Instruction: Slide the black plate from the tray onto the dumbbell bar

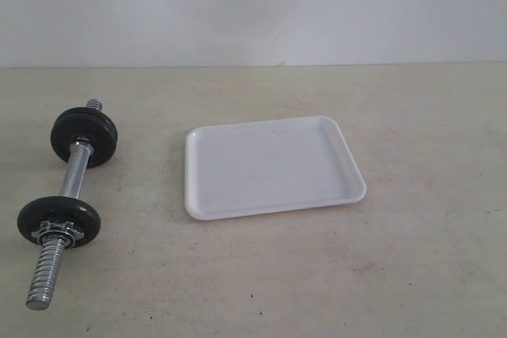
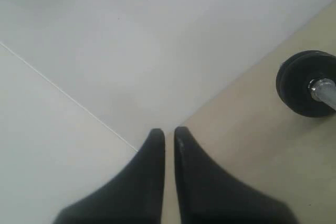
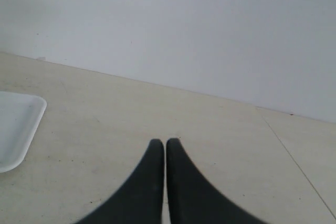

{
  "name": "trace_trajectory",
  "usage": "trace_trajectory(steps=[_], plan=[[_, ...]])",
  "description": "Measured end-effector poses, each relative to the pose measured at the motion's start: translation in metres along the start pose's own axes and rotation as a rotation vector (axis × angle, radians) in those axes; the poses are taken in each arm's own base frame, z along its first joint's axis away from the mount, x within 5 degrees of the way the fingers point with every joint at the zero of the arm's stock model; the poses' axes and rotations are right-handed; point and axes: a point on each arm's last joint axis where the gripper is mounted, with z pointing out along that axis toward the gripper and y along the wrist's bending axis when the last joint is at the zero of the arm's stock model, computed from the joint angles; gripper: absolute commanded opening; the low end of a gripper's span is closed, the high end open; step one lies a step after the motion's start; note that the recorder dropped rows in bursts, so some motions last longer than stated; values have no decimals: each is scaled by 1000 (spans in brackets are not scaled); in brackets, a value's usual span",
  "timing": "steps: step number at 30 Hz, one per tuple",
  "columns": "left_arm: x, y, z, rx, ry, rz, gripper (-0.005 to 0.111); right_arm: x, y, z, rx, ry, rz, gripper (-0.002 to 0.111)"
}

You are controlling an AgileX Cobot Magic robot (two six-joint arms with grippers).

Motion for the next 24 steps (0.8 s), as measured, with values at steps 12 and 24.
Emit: trace_trajectory(steps=[12, 24], plan=[[7, -8, -1, 75, 90, -409, 4, 0, 0, 0, 0, 0, 0, 0], [15, -17, -3, 133, 211, -584, 4, 0, 0, 0, 0, 0, 0, 0]])
